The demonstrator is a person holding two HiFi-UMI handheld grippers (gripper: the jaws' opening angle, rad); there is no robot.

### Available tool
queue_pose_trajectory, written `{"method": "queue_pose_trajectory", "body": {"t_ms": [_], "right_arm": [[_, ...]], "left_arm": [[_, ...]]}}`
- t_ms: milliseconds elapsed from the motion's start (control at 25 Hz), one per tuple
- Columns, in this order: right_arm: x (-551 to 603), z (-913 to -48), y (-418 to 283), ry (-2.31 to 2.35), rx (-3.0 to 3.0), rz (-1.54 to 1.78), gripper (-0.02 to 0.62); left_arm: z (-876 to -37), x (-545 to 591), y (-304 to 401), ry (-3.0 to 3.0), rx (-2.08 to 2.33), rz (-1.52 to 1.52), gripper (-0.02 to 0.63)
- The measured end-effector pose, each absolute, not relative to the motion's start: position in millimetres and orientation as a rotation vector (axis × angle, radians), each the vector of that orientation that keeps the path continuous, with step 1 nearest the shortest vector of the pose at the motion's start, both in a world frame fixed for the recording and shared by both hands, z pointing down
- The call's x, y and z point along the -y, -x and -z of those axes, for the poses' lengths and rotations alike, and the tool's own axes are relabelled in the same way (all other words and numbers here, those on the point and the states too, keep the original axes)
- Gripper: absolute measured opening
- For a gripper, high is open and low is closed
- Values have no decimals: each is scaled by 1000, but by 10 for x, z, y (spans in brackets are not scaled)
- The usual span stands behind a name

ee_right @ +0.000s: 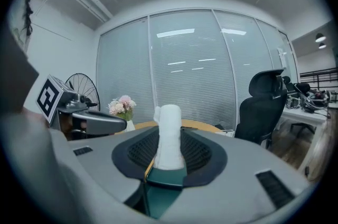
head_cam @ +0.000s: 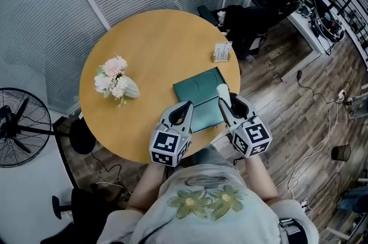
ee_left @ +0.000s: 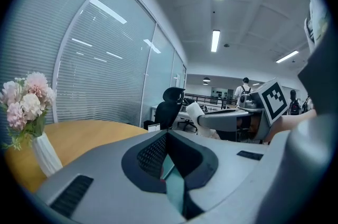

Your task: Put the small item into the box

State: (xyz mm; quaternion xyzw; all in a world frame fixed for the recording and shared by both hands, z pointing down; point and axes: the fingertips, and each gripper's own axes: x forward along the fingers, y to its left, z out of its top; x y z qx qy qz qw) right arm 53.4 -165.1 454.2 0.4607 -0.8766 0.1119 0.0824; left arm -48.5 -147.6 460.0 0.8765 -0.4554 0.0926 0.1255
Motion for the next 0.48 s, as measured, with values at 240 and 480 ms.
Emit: {"method": "queue_pose_trajectory", "body": {"t_ms": [240,480], "right_arm": [[1643,-4697,-522,-1343,2576,-329,133],[1626,-4775,-507,-1312,2559,-318,133]], "left_arm": [[-4588,1517,485,-2554,1326,-276,0],[-4589,1509,469,-2556,1328,-282,0]]}}
